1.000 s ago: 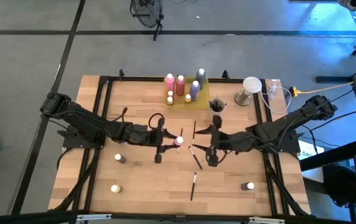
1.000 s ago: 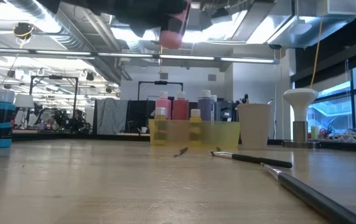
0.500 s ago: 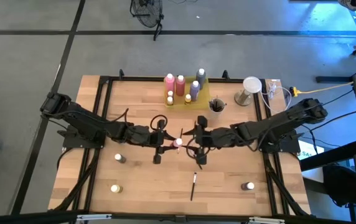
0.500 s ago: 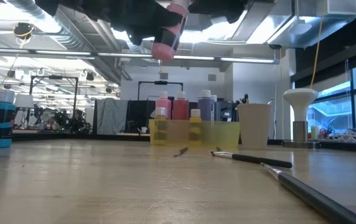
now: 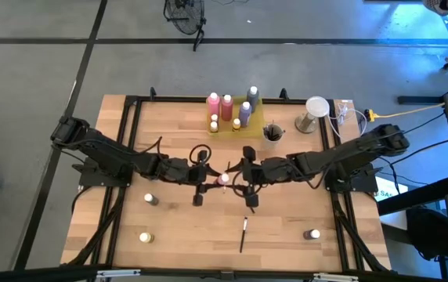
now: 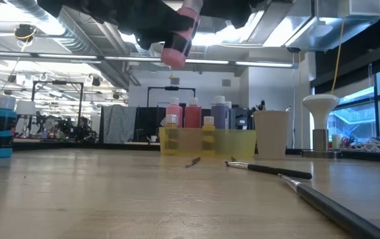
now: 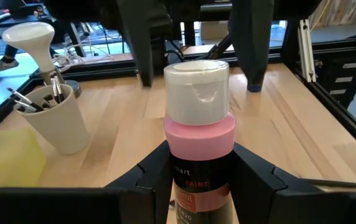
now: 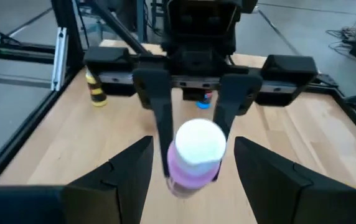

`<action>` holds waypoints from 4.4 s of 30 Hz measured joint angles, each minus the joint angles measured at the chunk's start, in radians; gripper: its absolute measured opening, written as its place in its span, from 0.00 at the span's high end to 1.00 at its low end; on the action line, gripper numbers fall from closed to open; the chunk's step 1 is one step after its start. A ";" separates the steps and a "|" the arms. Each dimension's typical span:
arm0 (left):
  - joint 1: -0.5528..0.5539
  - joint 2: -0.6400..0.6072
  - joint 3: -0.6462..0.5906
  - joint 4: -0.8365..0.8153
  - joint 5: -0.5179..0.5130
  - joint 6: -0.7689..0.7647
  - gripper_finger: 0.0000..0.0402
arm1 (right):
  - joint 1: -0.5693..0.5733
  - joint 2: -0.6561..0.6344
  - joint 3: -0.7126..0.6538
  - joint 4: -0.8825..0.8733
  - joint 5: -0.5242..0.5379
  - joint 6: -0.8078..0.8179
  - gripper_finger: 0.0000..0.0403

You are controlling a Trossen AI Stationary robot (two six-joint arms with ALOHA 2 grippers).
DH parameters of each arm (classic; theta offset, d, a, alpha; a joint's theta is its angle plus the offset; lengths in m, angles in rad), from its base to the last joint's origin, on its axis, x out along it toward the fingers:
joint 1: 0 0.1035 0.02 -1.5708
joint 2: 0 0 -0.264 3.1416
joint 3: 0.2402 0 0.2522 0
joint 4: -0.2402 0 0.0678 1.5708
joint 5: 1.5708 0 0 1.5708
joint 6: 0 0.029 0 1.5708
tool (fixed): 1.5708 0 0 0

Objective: Pick & Place Paint Supplies
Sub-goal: Put the small pink paint bottle into the yellow bin

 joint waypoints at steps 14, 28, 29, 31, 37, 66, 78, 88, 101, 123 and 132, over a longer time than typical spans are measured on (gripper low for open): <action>0.020 0.002 0.000 0.006 0.000 -0.007 0.69 | -0.034 0.022 -0.001 0.036 -0.035 -0.004 0.43; 0.020 0.002 0.000 0.005 0.000 0.001 0.69 | -0.063 0.044 -0.001 0.044 -0.078 0.005 0.46; 0.020 0.002 0.000 0.001 -0.002 0.002 0.69 | -0.066 0.046 -0.001 0.044 -0.080 0.007 0.47; 0.020 0.002 0.000 -0.002 -0.002 0.001 0.69 | -0.067 0.048 -0.001 0.042 -0.079 0.007 0.51; 0.020 0.002 0.000 -0.003 -0.003 0.002 0.69 | -0.070 0.048 -0.001 0.047 -0.083 0.007 0.63; 0.020 0.001 0.001 0.005 -0.042 0.026 0.43 | -0.072 0.043 -0.002 -0.069 -0.041 0.074 0.71; 0.020 0.001 0.000 -0.124 -0.186 0.045 0.42 | -0.074 -0.154 -0.002 -0.416 0.285 0.268 0.71; 0.020 0.001 0.000 -0.167 -0.187 -0.028 0.42 | -0.286 -0.287 -0.001 -0.502 0.313 0.280 0.71; 0.020 0.001 0.000 -0.251 -0.167 -0.110 0.42 | -0.607 -0.177 -0.001 -0.387 0.095 0.247 0.71; 0.012 0.001 -0.001 -0.273 -0.156 -0.112 0.42 | -0.750 -0.029 -0.002 -0.349 0.131 0.263 0.71; 0.011 0.001 -0.001 -0.272 -0.149 -0.120 0.42 | -0.766 0.055 -0.002 -0.263 0.093 0.258 0.71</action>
